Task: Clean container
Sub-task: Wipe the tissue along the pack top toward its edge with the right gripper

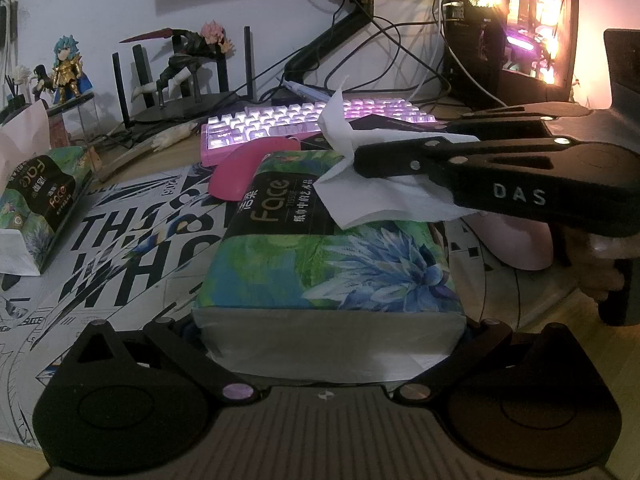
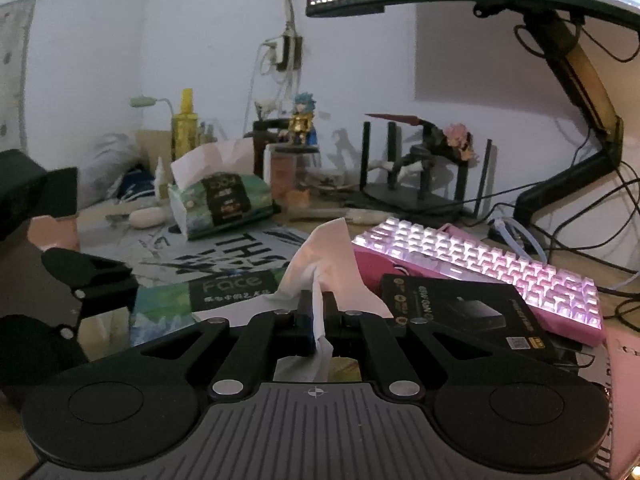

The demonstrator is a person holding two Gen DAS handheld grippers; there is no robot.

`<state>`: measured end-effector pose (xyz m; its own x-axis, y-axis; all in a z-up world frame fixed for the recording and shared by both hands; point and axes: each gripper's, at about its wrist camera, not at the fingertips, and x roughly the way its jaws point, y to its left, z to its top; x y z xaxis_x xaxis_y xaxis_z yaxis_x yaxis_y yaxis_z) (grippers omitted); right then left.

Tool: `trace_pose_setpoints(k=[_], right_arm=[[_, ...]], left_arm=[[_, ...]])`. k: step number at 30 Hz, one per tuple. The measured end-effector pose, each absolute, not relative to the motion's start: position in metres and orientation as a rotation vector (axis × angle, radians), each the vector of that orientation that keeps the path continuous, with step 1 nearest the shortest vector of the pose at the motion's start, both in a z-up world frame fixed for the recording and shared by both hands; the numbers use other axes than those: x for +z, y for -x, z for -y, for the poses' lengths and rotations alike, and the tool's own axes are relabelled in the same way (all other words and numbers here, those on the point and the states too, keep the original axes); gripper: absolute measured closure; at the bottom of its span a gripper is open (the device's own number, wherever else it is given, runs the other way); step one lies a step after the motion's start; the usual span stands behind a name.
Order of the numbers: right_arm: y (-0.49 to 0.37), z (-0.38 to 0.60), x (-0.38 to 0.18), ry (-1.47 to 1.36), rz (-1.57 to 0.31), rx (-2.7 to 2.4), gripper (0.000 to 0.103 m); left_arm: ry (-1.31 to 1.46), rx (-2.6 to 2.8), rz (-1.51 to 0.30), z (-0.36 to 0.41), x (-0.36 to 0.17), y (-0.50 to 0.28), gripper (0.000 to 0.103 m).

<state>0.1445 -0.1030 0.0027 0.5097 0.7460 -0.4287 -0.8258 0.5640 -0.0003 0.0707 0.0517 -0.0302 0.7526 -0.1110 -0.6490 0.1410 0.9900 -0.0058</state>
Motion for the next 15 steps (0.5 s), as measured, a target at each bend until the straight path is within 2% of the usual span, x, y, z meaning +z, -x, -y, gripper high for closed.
trace_pose_setpoints(k=[15], right_arm=[[-0.121, 0.088, 0.010, 0.274, -0.408, 1.130, 0.098]], left_arm=[[-0.044, -0.138, -0.706, -0.052, -0.030, -0.071, 0.000]])
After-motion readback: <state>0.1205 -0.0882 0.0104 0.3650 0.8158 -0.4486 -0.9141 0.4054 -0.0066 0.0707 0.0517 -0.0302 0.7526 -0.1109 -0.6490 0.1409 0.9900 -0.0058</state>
